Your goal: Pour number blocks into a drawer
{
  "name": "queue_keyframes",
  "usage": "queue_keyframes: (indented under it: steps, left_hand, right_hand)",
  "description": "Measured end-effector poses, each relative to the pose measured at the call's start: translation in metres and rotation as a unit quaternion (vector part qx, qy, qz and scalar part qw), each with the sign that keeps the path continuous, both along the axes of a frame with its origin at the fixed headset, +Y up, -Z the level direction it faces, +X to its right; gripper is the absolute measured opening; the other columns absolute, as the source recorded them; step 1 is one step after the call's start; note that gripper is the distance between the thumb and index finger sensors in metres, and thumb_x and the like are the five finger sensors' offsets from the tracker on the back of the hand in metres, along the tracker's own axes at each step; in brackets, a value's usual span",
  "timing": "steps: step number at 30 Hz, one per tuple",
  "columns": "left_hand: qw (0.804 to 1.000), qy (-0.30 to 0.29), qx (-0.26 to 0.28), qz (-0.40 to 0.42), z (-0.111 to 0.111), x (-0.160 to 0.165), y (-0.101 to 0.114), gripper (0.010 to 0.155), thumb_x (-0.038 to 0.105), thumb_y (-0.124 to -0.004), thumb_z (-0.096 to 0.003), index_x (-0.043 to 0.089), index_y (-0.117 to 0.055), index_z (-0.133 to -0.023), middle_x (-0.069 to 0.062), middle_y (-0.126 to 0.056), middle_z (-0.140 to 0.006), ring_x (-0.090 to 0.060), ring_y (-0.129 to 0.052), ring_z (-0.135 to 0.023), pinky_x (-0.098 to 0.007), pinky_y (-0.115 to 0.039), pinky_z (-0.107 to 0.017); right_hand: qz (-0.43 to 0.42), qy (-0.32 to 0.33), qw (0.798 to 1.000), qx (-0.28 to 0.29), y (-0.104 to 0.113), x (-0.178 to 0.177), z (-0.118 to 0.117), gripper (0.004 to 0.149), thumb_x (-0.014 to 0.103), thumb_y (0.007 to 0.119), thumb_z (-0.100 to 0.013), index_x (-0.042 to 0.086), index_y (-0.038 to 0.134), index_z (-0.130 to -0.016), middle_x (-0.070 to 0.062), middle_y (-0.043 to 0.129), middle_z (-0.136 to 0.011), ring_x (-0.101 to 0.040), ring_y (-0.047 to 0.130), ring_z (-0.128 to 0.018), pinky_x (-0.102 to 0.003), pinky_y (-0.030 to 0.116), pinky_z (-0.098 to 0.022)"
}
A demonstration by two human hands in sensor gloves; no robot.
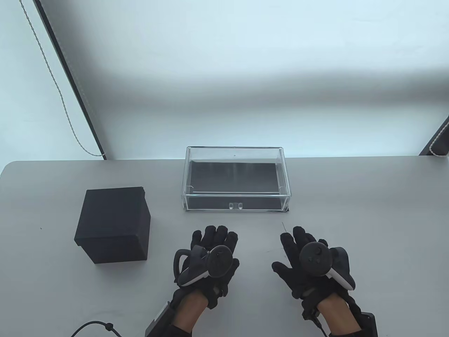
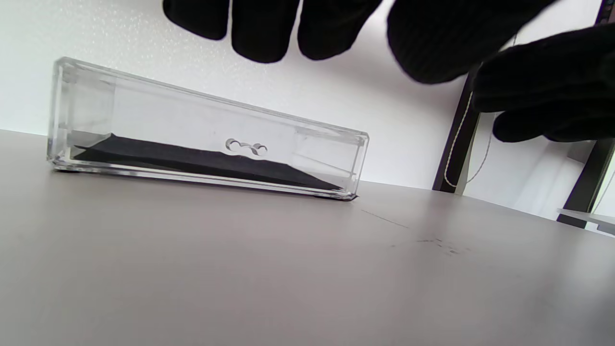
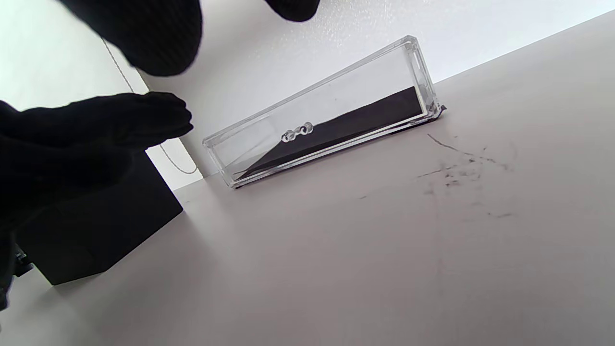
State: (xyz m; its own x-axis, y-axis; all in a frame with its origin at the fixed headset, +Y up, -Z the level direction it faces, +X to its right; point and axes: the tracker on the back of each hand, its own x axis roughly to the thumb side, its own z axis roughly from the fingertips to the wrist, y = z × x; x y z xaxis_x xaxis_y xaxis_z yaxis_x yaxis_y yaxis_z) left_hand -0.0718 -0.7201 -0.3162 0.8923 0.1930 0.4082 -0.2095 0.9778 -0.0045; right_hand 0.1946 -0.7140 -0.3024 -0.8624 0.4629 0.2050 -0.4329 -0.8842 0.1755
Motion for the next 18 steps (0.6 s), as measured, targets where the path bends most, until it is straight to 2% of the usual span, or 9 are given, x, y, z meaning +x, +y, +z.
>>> queue_keyframes:
  steps: [9, 18]
  left_hand:
    - [1.0, -0.002, 0.002, -0.014, 0.001, -0.002, -0.006, 0.074, 0.058, -0.066, -0.0456, 0.028, -0.038, -0.108, -0.007, -0.036, -0.122, -0.039, -0.032, -0.109, -0.07, -0.024, -0.075]
    - [1.0, 0.019, -0.017, 0.008, -0.01, -0.007, -0.016, 0.074, 0.058, -0.066, -0.0456, 0.028, -0.039, -0.108, -0.008, -0.037, -0.122, -0.04, -0.035, -0.109, -0.07, -0.026, -0.075]
  right_hand:
    - [-0.008, 0.009, 1.0, -0.016, -0.005, -0.003, 0.003, 0.084, 0.06, 0.073, -0.043, 0.02, 0.034, -0.105, -0.019, 0.021, -0.113, -0.051, 0.029, -0.101, -0.073, 0.014, -0.068]
    - [0.001, 0.016, 1.0, -0.019, -0.006, -0.007, 0.003, 0.084, 0.06, 0.073, -0.043, 0.02, 0.034, -0.105, -0.019, 0.022, -0.112, -0.051, 0.03, -0.101, -0.073, 0.015, -0.068]
